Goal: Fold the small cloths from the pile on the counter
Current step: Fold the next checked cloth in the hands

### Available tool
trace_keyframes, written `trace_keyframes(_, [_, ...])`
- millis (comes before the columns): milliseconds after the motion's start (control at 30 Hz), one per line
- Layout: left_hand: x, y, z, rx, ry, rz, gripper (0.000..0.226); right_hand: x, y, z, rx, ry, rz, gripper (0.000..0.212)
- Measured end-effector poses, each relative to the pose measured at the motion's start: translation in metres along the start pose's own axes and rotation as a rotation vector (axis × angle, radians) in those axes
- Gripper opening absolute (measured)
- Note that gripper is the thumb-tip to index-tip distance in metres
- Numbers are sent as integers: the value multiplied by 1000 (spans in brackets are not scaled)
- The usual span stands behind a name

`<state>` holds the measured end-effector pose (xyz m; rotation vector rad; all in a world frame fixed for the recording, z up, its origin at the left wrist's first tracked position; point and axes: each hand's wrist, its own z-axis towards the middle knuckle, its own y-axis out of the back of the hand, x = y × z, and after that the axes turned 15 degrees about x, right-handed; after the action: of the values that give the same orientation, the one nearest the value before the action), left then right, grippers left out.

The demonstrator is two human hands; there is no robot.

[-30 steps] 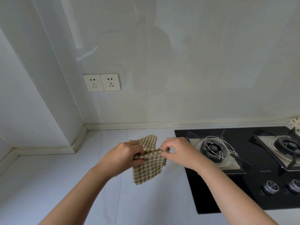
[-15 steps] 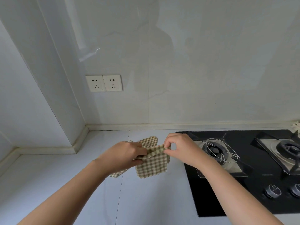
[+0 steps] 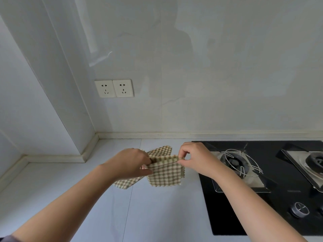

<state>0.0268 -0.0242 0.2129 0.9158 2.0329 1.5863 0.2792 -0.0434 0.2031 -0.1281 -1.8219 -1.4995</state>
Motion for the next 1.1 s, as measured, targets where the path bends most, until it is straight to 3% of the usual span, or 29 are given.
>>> trace_keyframes(100, [-4, -1, 2, -74, 4, -6, 34, -7, 2, -4, -5, -27, 60, 18])
trace_keyframes(233, [-7, -6, 9, -190, -126, -55, 28, -19, 6, -7, -9, -36, 154, 22])
trace_keyframes(333, [-10, -5, 12, -181, -119, -204, 28, -24, 12, -8, 43, -49, 198, 22])
trace_keyframes(433, [-17, -3, 15, -206, -38, -610, 36, -26, 16, -7, 81, -84, 367, 14])
trace_keyframes(533, [-27, -5, 21, -252, -35, -1228, 53, -30, 13, -4, 57, -122, 863, 9])
trace_keyframes(633, [-40, -11, 34, -205, 46, -1830, 46, -34, 4, 0, 26, -187, 1311, 7])
trace_keyframes(700, [-52, -11, 45, -182, 210, -1992, 38, -38, -1, 3, -9, -262, 1412, 13])
trace_keyframes(800, [-76, -8, 68, -361, 424, -1799, 16, -49, -5, 4, -85, -333, 1514, 19])
trace_keyframes(933, [-109, 0, 94, -557, 434, -1212, 23, -64, -6, -13, -146, -345, 1557, 26])
trace_keyframes(1033, [-138, 8, 113, -428, 301, -1241, 14, -86, 8, -41, -373, -355, 1431, 15])
trace_keyframes(1100, [-158, 16, 126, -342, 239, -1373, 12, -108, 25, -71, -395, -326, 1463, 15])
